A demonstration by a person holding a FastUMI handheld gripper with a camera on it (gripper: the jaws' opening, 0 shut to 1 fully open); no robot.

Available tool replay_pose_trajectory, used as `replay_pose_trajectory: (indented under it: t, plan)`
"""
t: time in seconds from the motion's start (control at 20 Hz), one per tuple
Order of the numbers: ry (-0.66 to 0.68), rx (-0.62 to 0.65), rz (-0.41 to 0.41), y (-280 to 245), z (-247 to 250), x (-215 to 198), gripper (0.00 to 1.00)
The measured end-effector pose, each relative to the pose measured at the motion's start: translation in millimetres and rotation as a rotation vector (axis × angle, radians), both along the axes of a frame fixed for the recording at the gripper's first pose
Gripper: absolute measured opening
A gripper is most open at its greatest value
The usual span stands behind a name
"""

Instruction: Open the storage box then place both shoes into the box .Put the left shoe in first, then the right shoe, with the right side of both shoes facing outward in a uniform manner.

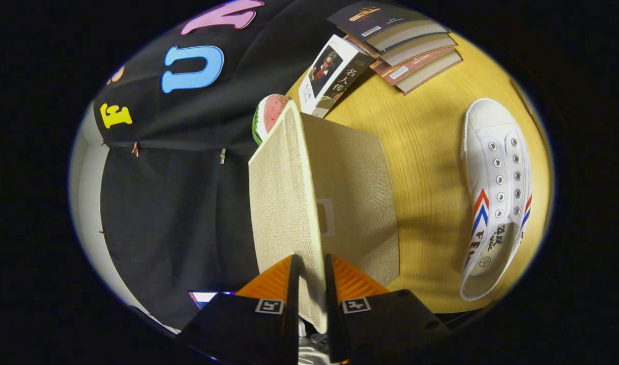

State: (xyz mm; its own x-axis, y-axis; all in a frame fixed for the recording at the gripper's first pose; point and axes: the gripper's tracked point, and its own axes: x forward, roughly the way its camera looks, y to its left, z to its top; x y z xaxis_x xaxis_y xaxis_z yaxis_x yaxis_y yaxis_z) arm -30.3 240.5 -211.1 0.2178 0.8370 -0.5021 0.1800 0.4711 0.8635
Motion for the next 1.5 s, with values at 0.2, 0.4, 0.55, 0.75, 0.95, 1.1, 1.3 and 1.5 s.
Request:
replay_pose_trajectory:
  t: [0.2,0.4,0.55,0.75,0.95,1.1,1.3,1.5]
  plan:
    - [-0.038,-0.073,0.016,-1.2,3.9,0.2,0.06]
    - [-0.046,-0.137,0.036,-2.2,13.6,-2.8,0.06]
    - [-0.067,-0.126,0.013,1.6,29.7,1.0,0.06]
    - [-0.071,-0.086,-0.019,12.4,60.0,5.8,0.05]
    - [-0.108,-0.033,-0.011,38.7,104.0,11.0,0.05]
    - [-0.155,0.028,0.012,74.0,143.5,15.9,0.05]
    - [-0.226,0.105,0.081,138.1,187.6,14.6,0.05]
    - [-0.283,0.132,0.154,211.1,202.4,13.0,0.06]
